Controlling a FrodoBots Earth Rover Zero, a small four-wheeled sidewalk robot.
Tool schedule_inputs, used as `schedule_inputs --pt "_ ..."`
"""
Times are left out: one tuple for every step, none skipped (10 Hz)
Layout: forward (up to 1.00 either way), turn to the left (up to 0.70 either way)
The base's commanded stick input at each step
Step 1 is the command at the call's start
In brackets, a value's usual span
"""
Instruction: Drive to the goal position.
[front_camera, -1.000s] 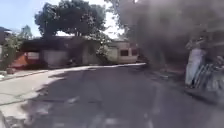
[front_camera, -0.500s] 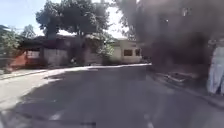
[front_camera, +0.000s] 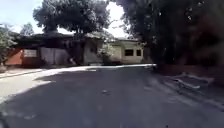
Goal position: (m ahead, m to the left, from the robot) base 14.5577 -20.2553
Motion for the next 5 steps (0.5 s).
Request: schedule_inputs --pt "1.0 -0.05" --pt "1.0 -0.13" --pt "1.0 -0.18" --pt "1.0 -0.15" --pt "1.0 -0.11"
